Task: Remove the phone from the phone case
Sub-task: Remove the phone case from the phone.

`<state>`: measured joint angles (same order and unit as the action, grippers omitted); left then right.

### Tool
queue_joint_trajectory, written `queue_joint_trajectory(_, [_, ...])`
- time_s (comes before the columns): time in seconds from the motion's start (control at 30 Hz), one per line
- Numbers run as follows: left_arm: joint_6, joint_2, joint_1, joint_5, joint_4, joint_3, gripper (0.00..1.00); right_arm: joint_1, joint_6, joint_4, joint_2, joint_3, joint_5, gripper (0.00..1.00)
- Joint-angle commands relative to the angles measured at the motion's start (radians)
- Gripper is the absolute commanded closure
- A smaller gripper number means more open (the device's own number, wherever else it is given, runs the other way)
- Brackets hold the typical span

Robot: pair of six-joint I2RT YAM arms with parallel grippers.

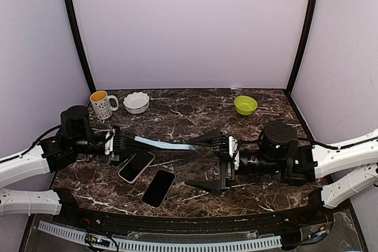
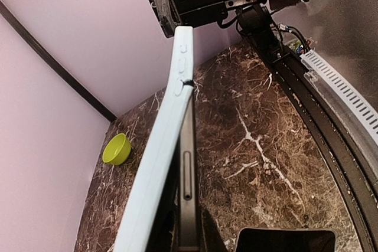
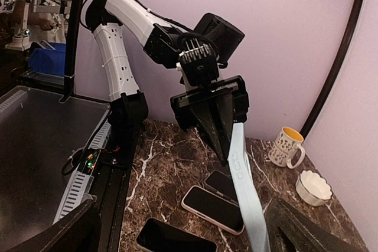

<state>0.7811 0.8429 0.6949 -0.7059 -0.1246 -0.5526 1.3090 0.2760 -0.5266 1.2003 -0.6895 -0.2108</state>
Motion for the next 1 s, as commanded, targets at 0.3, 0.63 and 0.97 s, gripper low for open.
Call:
queue_joint_trajectory(0.3, [0.272, 0.058, 0.000, 0.040, 0.049, -0.099, 1.00, 0.010, -0.397, 0.450, 0.004, -0.238, 0.354, 0.01])
queue_joint_trajectory(0.63, [0.500, 0.127, 0.028, 0.118, 0.166, -0.181, 1.00, 0.002, -0.521, 0.829, 0.225, -0.604, 0.247, 0.01])
queue_joint_trajectory(0.97, [0.524, 0.113, 0.124, 0.140, 0.058, -0.094, 1.00, -0.099, -0.613, 1.118, 0.408, -0.856, 0.006, 0.01])
